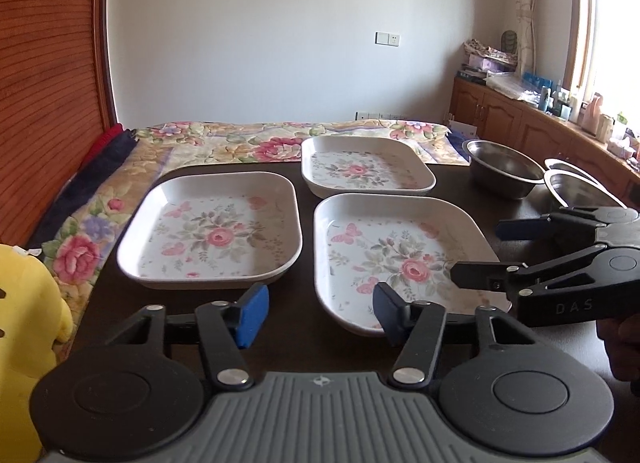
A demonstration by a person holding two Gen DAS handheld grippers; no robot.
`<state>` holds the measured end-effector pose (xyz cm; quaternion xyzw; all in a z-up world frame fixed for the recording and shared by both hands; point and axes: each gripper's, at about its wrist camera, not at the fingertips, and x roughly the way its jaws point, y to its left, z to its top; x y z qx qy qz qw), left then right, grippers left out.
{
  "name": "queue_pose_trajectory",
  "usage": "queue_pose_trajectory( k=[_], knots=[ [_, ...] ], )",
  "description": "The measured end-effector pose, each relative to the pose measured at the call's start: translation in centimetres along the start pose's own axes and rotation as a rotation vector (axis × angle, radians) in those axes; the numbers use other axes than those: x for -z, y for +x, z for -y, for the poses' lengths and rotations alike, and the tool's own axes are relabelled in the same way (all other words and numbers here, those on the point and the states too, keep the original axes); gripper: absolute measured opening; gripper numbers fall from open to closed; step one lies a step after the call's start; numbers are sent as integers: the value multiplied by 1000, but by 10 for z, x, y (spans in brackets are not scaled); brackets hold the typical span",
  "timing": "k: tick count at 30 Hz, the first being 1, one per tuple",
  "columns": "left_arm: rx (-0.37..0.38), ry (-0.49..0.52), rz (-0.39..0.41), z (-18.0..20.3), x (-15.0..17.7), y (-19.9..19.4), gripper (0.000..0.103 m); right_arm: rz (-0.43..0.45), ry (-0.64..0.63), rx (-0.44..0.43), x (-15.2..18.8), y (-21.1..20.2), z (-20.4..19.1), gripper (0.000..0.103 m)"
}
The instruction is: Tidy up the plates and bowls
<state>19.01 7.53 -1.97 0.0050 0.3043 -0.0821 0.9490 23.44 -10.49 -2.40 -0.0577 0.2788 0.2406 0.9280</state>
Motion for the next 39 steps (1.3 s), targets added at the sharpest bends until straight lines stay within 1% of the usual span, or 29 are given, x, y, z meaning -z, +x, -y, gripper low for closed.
queue_pose_trajectory(
  k=[1, 3, 4, 8, 11, 13, 19, 21, 25, 29, 33, 39],
  knots=[
    [2, -2, -2, 0, 0, 2, 57, -3, 4, -1, 0, 1, 1, 73],
    [5, -6, -5, -1, 0, 6, 51, -11, 15, -6, 0, 2, 4, 68],
    [5, -9, -9, -1, 0, 7, 50, -14, 21, -10, 1, 2, 5, 65],
    [14, -19, -20, -2, -1, 14, 38, -23, 28, -16, 1, 4, 7, 59],
    [20, -22, -26, -1, -1, 17, 33, -28, 34, -20, 2, 5, 7, 55],
    [22, -23, -29, -1, -2, 20, 32, -33, 36, -26, 3, 6, 7, 52],
    [22, -32, -37, -2, -3, 26, 32, -41, 43, -31, 4, 8, 9, 47],
    [22, -31, -40, -1, -3, 28, 26, -44, 44, -31, 4, 9, 10, 45],
    [25, -33, -50, -1, -3, 31, 21, -41, 46, -29, 5, 9, 10, 43],
    [21, -34, -49, 1, -3, 32, 21, -41, 48, -30, 5, 7, 11, 39],
    [21, -35, -55, 2, -2, 30, 20, -41, 63, -29, 6, 5, 14, 31],
    [39, -42, -53, 6, 2, 24, 19, -36, 83, -26, 8, 0, 17, 28]
  ],
)
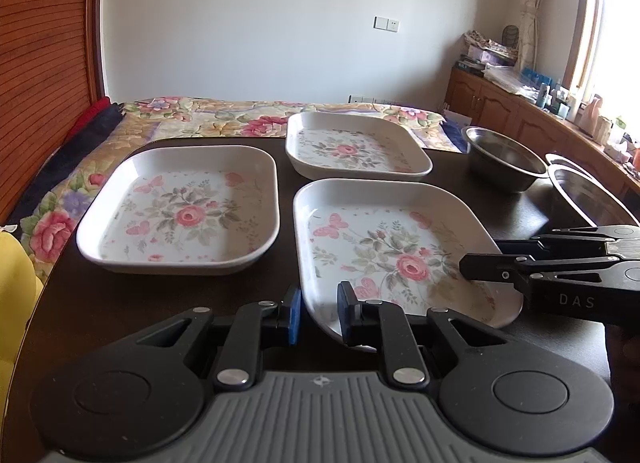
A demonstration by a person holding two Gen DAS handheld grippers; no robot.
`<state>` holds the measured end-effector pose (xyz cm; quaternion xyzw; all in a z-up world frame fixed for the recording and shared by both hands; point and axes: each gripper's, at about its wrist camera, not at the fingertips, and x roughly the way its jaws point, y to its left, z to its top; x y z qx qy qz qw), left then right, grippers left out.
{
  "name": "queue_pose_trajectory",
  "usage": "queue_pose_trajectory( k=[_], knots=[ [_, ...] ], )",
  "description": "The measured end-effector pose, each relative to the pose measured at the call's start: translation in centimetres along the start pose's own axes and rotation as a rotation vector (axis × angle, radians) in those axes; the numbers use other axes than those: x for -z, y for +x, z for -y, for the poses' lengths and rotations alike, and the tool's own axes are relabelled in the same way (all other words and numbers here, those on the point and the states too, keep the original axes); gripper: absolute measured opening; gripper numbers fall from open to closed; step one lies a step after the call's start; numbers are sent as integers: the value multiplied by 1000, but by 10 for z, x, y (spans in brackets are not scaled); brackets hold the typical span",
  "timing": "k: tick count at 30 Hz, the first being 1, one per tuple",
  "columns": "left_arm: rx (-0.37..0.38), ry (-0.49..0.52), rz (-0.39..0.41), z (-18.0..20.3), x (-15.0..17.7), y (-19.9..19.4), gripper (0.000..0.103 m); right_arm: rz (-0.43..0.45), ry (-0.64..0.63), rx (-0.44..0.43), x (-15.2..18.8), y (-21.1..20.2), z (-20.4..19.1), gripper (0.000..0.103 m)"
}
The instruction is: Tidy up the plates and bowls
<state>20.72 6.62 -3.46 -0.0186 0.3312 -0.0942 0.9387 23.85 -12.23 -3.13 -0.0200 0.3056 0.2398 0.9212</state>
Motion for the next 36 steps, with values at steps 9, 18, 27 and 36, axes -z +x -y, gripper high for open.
queue_pose_trajectory(
  k=[9, 18, 27, 36],
  knots=[
    [7, 0, 21, 3, 5, -10, 16, 22, -2, 13, 4, -9, 1, 19],
    [6, 1, 45, 7, 11, -24, 12, 42, 2, 19, 7, -22, -1, 16],
    [-1, -2, 67, 6, 24, -56, 12, 72, -16, 5, 13, -44, -21, 16],
    [-9, -4, 63, -1, 48, -80, 12, 59, -3, -16, 33, -54, -44, 16]
  ],
)
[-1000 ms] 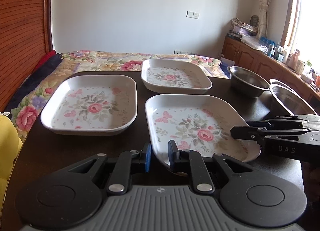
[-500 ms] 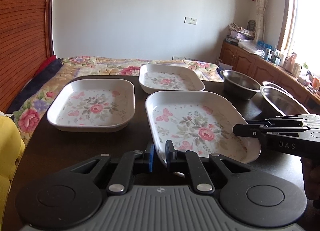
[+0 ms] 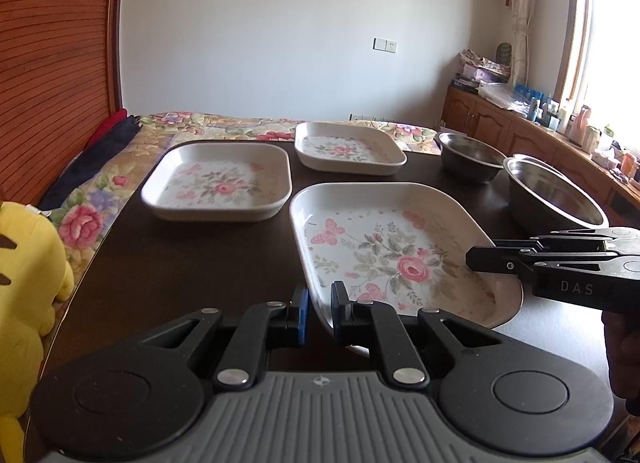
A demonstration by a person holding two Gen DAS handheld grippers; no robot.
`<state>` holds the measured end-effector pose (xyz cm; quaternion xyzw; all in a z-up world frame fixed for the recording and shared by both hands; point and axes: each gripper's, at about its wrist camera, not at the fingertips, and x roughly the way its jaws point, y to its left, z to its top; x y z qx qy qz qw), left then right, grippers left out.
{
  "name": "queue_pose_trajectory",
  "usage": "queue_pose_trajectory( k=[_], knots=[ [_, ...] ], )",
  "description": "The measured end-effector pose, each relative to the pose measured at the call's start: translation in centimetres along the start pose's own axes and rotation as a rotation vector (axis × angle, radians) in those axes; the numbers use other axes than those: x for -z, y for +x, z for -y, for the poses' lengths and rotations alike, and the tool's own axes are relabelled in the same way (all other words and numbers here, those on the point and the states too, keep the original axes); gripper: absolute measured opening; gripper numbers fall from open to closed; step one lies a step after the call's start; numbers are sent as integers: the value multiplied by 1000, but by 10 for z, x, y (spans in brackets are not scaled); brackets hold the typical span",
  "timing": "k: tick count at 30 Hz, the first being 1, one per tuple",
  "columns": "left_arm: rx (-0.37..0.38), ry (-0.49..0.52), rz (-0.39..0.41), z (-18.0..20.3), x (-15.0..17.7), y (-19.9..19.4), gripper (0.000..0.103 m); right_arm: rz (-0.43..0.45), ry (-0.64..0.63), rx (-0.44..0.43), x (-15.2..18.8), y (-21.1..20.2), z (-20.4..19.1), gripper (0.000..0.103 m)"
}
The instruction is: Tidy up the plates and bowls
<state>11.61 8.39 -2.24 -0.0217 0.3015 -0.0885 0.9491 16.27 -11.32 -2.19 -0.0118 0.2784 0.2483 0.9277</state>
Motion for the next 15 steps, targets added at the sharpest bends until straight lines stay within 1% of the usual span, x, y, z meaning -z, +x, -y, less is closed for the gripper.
queue_pose_trajectory(
  k=[8, 15],
  knots=[
    [-2, -9, 0, -7, 14, -17, 12, -13, 14, -21, 10, -6, -13, 16],
    [4, -18, -8, -12, 21, -23, 12, -26, 27, -36, 16, -11, -19, 17]
  ],
)
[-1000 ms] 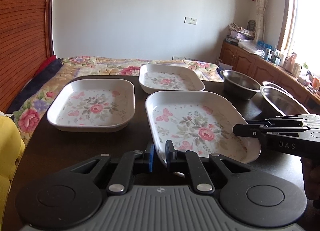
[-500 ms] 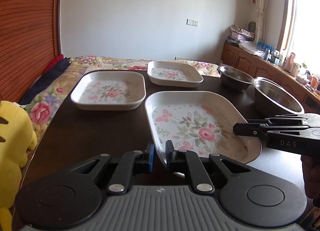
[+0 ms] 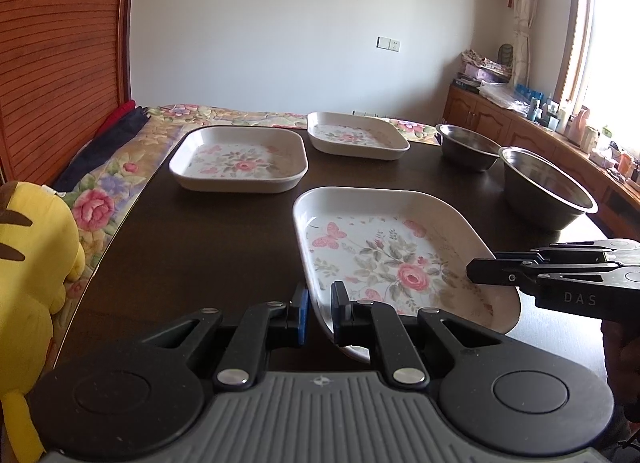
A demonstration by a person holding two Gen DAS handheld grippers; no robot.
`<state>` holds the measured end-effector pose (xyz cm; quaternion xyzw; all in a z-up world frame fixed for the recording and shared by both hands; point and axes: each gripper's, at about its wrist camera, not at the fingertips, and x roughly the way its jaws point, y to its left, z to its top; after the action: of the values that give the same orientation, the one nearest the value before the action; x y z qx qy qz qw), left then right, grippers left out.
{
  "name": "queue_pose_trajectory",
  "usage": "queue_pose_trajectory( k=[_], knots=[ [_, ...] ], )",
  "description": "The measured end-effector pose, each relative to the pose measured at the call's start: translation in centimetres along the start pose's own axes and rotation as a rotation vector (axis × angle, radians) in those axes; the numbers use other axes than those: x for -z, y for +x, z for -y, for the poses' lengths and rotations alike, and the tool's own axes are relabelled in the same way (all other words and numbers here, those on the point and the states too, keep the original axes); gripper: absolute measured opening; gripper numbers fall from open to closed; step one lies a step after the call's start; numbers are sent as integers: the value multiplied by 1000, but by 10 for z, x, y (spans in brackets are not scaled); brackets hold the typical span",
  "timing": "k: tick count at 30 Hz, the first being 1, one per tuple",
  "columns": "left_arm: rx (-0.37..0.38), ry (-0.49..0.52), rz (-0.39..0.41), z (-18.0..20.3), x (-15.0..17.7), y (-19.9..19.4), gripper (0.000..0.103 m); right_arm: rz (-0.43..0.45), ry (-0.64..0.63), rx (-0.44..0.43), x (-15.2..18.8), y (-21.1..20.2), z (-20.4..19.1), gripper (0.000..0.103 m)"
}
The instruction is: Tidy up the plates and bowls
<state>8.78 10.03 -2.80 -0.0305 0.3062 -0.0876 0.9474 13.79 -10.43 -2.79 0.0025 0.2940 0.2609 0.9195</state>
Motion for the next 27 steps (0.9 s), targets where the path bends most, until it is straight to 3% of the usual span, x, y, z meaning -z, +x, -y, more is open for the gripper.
queue_pose_trajectory(
  k=[27],
  knots=[
    [3, -33, -22, -10, 12, 4, 12, -26, 1, -5, 6, 1, -6, 21]
  ],
)
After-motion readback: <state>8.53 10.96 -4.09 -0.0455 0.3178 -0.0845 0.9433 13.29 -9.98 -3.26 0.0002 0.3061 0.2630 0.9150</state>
